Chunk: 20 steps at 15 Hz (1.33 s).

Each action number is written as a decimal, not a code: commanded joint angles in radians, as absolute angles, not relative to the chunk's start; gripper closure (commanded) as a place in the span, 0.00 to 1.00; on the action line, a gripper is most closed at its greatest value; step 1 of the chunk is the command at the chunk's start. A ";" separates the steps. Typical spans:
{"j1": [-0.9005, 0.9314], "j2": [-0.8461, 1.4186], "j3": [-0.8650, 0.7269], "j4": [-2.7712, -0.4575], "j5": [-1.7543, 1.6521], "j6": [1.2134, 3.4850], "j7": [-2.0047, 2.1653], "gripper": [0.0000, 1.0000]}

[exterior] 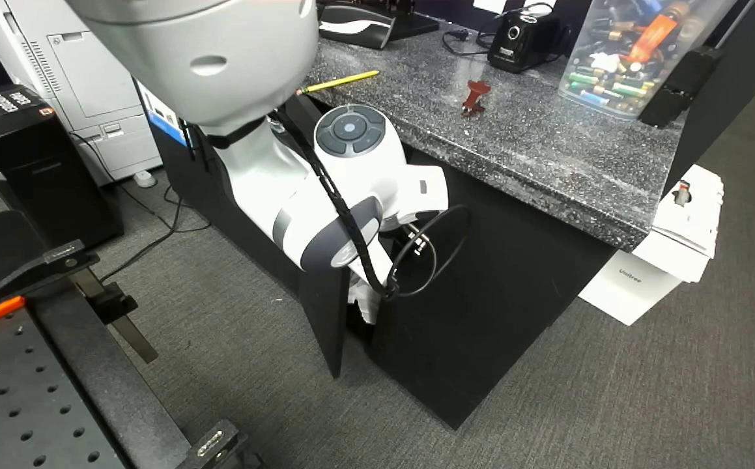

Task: Open the bottom right cabinet door

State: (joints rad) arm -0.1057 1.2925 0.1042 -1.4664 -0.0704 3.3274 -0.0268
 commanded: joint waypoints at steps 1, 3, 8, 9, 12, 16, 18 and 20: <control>-0.087 1.340 0.089 -1.390 -0.053 3.330 -0.019 0.71; -0.085 1.353 0.077 -1.375 -0.049 3.343 -0.018 0.86; -0.155 1.262 0.114 -1.464 -0.090 3.122 -0.066 0.96; -0.164 1.245 0.117 -1.475 -0.096 3.086 -0.088 0.96; -0.168 1.215 0.090 -1.479 -0.100 2.982 -0.132 0.96; -0.136 1.245 0.012 -1.486 -0.078 3.057 -0.097 0.96; -0.126 1.236 -0.024 -1.546 -0.068 3.138 -0.074 0.96; -0.090 1.222 -0.068 -1.590 -0.045 3.212 -0.032 0.96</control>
State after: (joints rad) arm -0.1084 1.2595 0.0743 -1.4751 -0.0791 3.1856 -0.0720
